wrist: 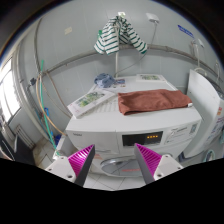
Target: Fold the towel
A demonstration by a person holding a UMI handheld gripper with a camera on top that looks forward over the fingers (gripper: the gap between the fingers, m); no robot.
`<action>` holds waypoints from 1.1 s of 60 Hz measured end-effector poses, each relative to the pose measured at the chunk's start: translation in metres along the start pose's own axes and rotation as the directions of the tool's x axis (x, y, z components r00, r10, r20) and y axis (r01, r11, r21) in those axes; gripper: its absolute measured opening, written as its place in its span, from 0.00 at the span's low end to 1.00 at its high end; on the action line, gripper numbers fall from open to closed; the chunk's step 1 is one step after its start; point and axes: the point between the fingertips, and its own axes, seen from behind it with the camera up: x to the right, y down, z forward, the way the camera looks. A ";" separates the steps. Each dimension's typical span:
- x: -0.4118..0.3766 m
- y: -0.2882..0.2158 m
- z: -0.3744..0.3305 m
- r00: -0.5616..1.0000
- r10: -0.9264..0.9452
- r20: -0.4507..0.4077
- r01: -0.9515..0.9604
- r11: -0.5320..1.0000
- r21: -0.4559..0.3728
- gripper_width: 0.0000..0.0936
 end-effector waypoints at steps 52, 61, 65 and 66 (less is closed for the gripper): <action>0.063 -0.112 0.172 0.937 -0.263 -0.231 0.287 0.955 0.073 0.03; 0.069 -0.152 0.151 0.960 -0.206 -0.188 0.234 0.962 0.143 0.01; 0.101 -0.187 0.129 0.964 -0.141 -0.225 0.187 0.962 0.197 0.01; 0.110 -0.194 0.128 0.967 -0.123 -0.224 0.172 0.962 0.213 0.01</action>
